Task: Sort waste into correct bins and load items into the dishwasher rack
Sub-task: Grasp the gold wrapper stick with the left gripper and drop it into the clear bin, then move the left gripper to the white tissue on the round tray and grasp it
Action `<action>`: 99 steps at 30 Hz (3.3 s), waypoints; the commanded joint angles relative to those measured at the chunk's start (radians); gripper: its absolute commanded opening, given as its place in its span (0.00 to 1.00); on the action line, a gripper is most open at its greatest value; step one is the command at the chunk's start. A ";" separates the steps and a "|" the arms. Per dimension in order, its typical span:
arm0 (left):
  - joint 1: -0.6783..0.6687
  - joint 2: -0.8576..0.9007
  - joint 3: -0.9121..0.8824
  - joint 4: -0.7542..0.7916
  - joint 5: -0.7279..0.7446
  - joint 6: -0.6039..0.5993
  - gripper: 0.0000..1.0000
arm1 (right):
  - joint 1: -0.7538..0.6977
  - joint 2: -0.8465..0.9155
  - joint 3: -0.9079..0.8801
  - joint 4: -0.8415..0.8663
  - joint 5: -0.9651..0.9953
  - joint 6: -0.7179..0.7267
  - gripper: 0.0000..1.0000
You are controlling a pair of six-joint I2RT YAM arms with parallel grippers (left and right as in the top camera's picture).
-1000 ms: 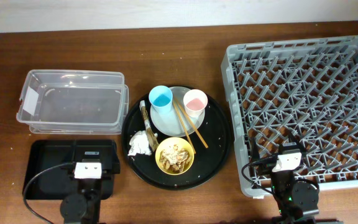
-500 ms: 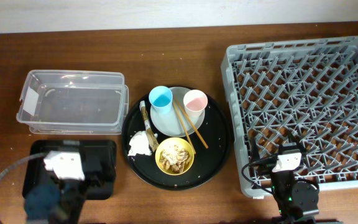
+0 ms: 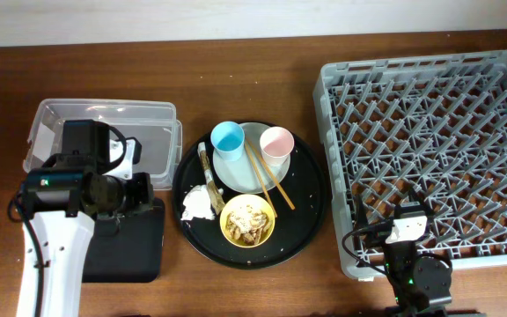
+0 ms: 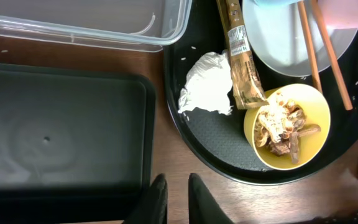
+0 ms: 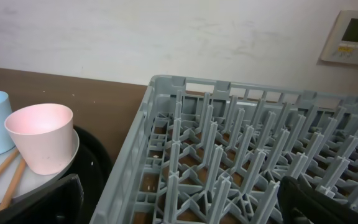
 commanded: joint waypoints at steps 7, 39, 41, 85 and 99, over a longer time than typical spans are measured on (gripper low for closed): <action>0.000 -0.003 -0.031 0.046 0.033 -0.044 0.11 | -0.005 -0.006 -0.006 -0.004 0.013 -0.003 0.98; -0.364 0.327 -0.196 0.766 -0.197 -0.444 0.01 | -0.005 -0.006 -0.006 -0.004 0.013 -0.003 0.98; -0.364 0.212 -0.196 0.761 -0.200 -0.444 0.01 | -0.005 -0.006 -0.006 -0.004 0.013 -0.003 0.98; -0.047 -0.221 -0.197 0.405 0.070 -0.210 0.49 | -0.005 -0.006 -0.006 -0.004 0.013 -0.003 0.98; -0.457 0.027 -0.197 0.311 -0.177 -0.216 0.50 | -0.005 -0.006 -0.006 -0.004 0.013 -0.003 0.98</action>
